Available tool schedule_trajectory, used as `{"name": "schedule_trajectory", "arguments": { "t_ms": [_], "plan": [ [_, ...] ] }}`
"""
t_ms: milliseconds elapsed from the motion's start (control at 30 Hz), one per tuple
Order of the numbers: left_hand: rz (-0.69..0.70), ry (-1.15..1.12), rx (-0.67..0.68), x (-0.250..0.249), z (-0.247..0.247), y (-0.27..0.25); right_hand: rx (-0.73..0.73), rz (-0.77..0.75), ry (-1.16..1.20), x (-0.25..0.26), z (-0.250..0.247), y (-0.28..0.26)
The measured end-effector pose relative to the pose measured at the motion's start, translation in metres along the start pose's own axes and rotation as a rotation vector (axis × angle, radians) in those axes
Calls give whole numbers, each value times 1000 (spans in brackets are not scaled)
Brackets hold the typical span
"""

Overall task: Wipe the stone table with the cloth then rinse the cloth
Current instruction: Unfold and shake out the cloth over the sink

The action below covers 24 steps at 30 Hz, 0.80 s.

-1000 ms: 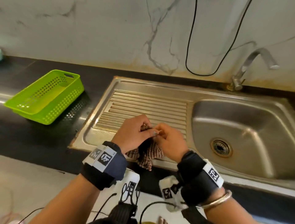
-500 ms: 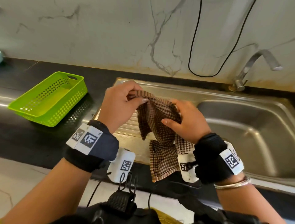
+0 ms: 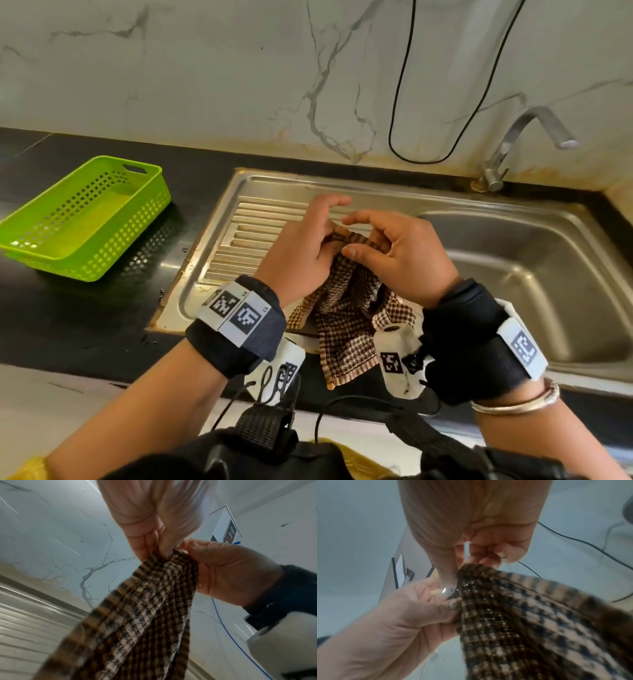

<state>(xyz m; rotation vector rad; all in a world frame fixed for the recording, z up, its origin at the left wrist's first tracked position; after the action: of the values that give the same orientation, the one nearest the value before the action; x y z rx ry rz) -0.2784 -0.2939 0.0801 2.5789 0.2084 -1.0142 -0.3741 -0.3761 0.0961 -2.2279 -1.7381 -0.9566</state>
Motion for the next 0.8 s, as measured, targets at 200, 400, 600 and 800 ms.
{"name": "schedule_trajectory", "arguments": {
  "t_ms": [200, 400, 600, 800],
  "plan": [
    [30, 64, -7, 5, 11, 4, -10, 10, -187, -1, -3, -4],
    [-135, 384, 311, 51, 50, 0, -205, 154, 423, -22, -40, -20],
    [-228, 182, 131, 63, 21, 11, -330, 104, 181, -28, -79, -31],
    [4, 163, -198, 13, -56, 27, -273, 118, -249, -35, -100, -27]
  ]
}}
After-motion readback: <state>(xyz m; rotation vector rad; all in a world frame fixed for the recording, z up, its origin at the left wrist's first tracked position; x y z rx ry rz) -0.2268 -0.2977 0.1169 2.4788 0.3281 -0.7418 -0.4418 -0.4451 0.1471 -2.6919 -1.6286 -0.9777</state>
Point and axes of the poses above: each hand's wrist, its own y-axis towards the middle knuckle, its own z-axis out of the palm, x = y × z, the point moved 6 cm from there along y, towards the middle knuckle, and after that the axes turned 11 degrees about x, right-handed, at the moved point
